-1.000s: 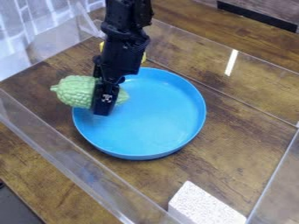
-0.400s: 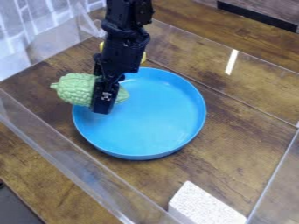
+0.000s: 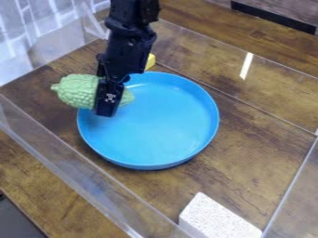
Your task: Remove the green object from inside the blue tray and put it on the table
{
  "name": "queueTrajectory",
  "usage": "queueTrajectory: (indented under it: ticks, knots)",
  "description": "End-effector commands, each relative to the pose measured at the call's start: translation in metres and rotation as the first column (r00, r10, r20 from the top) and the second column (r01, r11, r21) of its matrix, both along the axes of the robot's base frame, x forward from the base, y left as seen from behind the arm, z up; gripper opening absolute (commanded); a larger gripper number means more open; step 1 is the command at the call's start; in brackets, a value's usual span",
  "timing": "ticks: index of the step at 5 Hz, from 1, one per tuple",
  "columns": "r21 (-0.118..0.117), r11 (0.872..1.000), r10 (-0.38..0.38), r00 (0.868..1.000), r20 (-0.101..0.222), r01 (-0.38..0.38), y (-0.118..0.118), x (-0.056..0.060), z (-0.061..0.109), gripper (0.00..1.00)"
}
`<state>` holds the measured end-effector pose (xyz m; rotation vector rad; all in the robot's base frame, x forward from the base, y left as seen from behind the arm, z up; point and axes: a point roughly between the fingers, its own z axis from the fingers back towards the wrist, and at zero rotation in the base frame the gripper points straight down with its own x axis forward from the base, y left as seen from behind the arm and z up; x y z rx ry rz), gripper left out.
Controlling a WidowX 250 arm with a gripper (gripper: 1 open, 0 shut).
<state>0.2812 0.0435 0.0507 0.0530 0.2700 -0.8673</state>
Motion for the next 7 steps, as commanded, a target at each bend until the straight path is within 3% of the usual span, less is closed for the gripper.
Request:
queueTrajectory:
  ticks: [1, 3, 5, 7]
  knots:
    - [0.014, 1.0, 0.021, 0.995, 0.098, -0.022, 0.011, 0.011, 0.029, 0.0]
    - [0.034, 0.999, 0.016, 0.996, 0.092, -0.019, 0.019, 0.013, 0.039, 0.0]
    - [0.072, 0.997, 0.022, 0.997, 0.079, -0.028, 0.032, 0.017, 0.058, 0.0]
    - [0.081, 0.993, 0.081, 0.994, 0.078, -0.087, 0.049, 0.014, 0.066, 0.0]
